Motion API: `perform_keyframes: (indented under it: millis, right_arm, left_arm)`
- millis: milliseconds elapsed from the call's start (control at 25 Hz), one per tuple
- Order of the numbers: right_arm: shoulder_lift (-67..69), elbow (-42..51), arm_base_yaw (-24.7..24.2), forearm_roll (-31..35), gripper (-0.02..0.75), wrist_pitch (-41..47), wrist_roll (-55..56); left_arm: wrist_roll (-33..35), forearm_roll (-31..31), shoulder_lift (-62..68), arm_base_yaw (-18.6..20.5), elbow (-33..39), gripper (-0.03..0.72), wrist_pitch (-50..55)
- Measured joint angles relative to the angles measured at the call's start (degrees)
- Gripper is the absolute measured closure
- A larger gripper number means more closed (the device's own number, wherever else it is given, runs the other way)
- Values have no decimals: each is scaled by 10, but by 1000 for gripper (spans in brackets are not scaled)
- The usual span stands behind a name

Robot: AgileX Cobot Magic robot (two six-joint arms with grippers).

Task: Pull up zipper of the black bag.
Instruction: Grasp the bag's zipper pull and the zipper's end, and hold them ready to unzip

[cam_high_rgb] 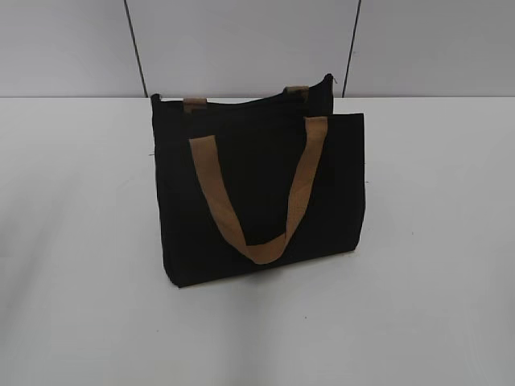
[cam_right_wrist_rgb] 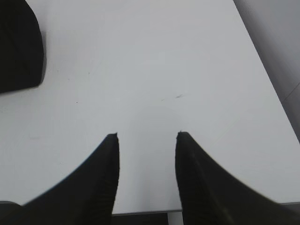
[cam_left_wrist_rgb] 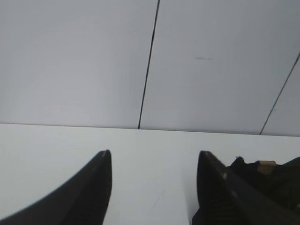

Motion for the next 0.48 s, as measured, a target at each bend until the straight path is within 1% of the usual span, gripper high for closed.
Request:
perform_keyframes:
  millis: [160,320,360,400,480]
  right_arm:
    - [0,0,0,0,420,0,0]
    - [0,0,0,0,420,0,0]
    - [0,0,0,0,420,0,0]
    - [0,0,0,0,420,0,0]
    - [0,0,0,0,420,0,0]
  left_arm:
    - [5,2,97,-14,0,251,-72]
    - [7,5,196,-15,0,251,-104]
    - [7,5,196,-15,0,251,-104]
    - [7,13,236,-15,0,255,-120]
    - [7,20,271,-17,0,272,-135]
